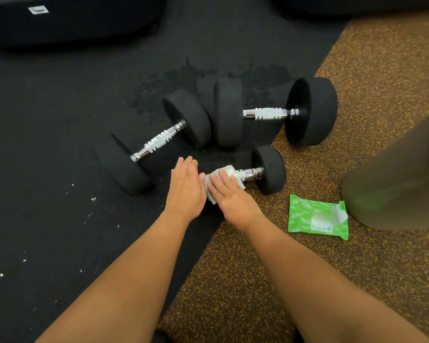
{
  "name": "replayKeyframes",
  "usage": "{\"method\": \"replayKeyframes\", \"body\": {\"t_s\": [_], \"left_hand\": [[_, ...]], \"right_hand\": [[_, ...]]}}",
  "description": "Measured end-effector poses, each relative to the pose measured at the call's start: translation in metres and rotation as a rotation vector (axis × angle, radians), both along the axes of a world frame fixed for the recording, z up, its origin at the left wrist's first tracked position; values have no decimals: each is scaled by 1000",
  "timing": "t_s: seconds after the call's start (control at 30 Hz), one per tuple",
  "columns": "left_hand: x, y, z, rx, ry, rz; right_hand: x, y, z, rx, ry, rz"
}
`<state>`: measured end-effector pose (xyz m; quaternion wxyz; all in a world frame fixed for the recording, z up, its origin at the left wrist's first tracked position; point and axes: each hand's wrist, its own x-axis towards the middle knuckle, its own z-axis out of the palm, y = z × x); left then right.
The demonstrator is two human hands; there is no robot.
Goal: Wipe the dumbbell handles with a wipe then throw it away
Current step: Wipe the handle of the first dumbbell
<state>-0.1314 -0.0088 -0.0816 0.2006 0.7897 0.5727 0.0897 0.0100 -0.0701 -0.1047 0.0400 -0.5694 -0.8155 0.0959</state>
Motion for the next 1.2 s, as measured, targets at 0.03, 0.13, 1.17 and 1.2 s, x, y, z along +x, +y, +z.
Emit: {"method": "replayKeyframes", "body": {"t_s": [0.03, 0.13, 1.17, 1.2], "left_hand": [[0, 0, 0, 1, 2, -1], [0, -1, 0, 16, 7, -4], [0, -3, -2, 18, -18, 16], [0, -3, -2, 16, -13, 15]], "right_hand": [[5, 0, 1, -9, 5, 15], [13, 1, 4, -76, -19, 29], [-3, 3, 1, -40, 55, -9], [3, 0, -1, -32, 23, 17]]}}
